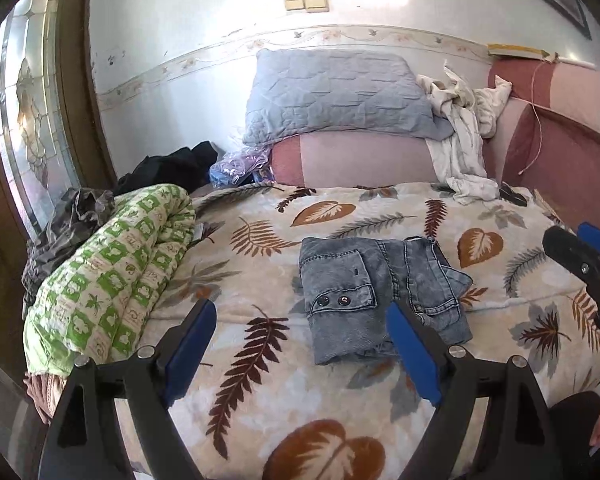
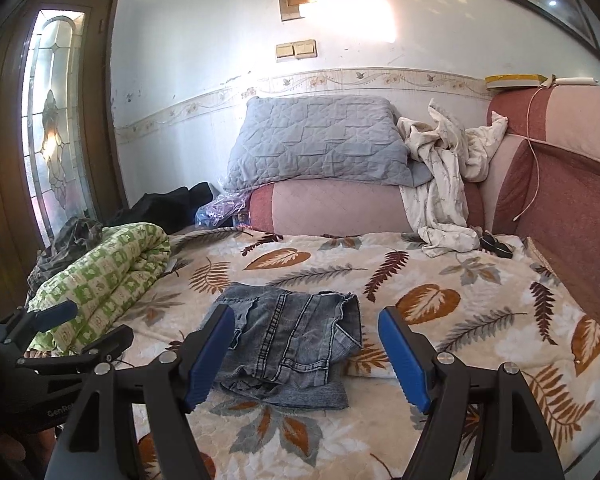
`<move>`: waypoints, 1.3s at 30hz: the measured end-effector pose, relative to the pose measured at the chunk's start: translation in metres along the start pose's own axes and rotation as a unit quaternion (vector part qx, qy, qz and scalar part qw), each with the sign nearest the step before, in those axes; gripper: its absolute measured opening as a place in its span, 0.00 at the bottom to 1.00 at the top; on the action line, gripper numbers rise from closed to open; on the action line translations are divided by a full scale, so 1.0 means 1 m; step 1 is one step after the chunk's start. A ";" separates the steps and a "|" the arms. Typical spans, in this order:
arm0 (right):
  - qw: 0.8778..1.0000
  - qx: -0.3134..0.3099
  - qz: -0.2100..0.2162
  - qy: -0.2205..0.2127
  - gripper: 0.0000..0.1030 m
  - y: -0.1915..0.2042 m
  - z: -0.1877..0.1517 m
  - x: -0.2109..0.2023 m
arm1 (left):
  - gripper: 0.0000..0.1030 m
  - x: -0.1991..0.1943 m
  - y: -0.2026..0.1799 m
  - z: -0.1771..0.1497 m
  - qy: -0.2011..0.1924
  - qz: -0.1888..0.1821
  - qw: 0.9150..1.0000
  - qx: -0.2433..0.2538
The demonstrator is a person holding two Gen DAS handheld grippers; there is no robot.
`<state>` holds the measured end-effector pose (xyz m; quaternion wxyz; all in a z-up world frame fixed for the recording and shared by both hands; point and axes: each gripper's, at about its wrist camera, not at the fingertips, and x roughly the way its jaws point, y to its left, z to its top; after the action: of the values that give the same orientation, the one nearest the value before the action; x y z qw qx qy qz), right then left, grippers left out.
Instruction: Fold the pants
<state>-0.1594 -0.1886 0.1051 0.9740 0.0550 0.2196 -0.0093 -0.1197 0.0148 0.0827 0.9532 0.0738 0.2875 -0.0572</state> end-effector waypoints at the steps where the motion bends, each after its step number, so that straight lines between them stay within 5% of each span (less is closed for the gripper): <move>1: 1.000 -0.001 0.001 0.001 0.75 0.000 -0.001 0.000 | 0.85 0.000 0.002 0.000 0.001 0.000 1.000 -0.006; 39: 0.999 -0.007 0.014 0.040 0.76 0.011 -0.019 0.027 | 0.85 0.012 0.011 -0.006 0.020 0.022 0.999 -0.026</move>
<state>-0.1427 -0.1755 0.0773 0.9649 0.0517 0.2574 0.0078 -0.1118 0.0255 0.0721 0.9499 0.0562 0.3063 -0.0271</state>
